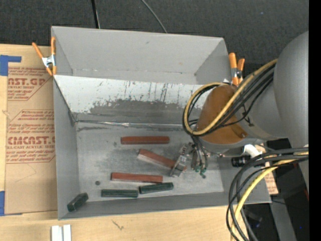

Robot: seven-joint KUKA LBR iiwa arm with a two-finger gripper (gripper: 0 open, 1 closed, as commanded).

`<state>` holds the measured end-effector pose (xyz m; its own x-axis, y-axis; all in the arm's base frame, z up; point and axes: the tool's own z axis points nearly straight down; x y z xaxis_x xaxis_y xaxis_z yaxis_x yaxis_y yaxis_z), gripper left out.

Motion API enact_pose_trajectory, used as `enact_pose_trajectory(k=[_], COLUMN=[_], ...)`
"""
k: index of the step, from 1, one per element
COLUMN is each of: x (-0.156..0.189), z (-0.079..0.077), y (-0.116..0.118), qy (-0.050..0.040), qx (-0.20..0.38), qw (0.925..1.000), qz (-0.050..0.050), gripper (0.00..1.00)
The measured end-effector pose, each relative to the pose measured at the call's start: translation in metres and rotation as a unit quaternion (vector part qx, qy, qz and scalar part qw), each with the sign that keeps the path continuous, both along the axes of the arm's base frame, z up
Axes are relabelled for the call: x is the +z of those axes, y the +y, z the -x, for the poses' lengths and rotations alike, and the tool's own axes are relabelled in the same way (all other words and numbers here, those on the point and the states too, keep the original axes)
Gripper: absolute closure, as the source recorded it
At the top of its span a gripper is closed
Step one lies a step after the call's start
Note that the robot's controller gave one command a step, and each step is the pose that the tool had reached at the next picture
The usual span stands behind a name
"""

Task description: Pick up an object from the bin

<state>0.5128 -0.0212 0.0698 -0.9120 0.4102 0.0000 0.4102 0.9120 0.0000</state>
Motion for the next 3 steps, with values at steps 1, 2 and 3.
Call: enact_pose_trajectory(k=[1, 2, 3], x=[0.0000, 0.0006, 0.0023], z=[0.0000, 0.0002, 0.0003], y=[0.0000, 0.0000, 0.0001], qy=[0.0000, -0.0001, 0.0002], qx=[0.000, 0.000, 0.000], qw=[1.0000, 1.0000, 1.0000], qz=[0.000, 0.000, 0.000], gripper=[1.00, 1.00, 1.00])
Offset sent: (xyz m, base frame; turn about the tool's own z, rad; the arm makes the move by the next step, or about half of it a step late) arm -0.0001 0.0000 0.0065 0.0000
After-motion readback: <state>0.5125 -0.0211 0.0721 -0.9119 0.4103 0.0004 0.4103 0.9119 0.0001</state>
